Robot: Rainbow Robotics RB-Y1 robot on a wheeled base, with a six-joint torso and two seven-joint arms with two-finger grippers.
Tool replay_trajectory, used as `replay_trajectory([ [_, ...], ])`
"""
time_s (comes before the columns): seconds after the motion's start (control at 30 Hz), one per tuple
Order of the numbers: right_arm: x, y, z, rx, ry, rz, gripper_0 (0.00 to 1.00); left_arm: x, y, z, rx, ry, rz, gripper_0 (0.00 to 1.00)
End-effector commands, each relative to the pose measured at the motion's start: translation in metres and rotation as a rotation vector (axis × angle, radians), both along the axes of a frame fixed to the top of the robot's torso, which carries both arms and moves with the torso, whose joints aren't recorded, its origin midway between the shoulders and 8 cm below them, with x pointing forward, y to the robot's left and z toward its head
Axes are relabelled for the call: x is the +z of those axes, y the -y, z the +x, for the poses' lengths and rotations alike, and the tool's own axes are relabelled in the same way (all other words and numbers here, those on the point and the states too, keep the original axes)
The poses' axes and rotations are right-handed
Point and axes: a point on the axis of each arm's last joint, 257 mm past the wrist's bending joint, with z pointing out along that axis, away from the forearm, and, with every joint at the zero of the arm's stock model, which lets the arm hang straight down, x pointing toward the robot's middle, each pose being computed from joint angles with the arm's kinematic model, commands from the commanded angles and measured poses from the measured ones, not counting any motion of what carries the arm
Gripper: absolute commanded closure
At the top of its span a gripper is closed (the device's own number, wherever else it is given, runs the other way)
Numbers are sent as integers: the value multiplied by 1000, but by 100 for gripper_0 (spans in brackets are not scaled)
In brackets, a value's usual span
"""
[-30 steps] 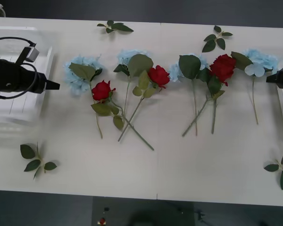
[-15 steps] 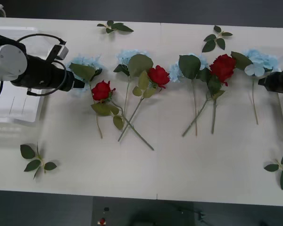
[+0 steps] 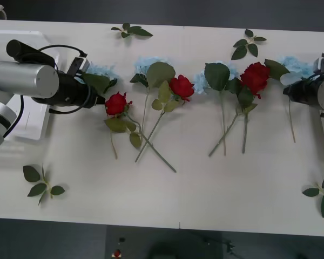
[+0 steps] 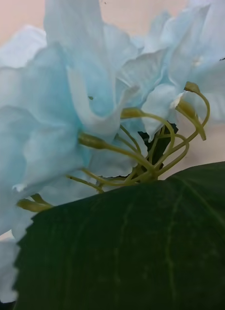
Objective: Put the red flowers into the right box and the blue flowers into the left box
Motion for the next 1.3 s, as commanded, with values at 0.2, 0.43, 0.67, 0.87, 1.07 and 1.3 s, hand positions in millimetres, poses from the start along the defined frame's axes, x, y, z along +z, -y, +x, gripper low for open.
replay_trajectory([
  [0.2, 18, -11, 13, -20, 46, 54, 0, 2, 12, 4, 26, 19, 12, 0],
  [0.43, 12, -23, 16, -18, 59, 80, 0, -5, 23, 5, 35, 24, 45, 0],
  [0.67, -2, -23, 15, -42, 66, 103, 0, -9, 31, 6, 48, 29, 92, 0],
  [0.87, -9, -33, 14, -53, 61, 146, 0, -15, 33, 5, 59, 23, 121, 27],
  [1.07, -12, -36, 13, -69, 60, 178, 100, -18, 33, 2, 66, 12, 121, 40],
  [1.3, -12, -37, 13, -74, 64, 194, 100, -25, 31, -1, 70, 2, 122, 40],
])
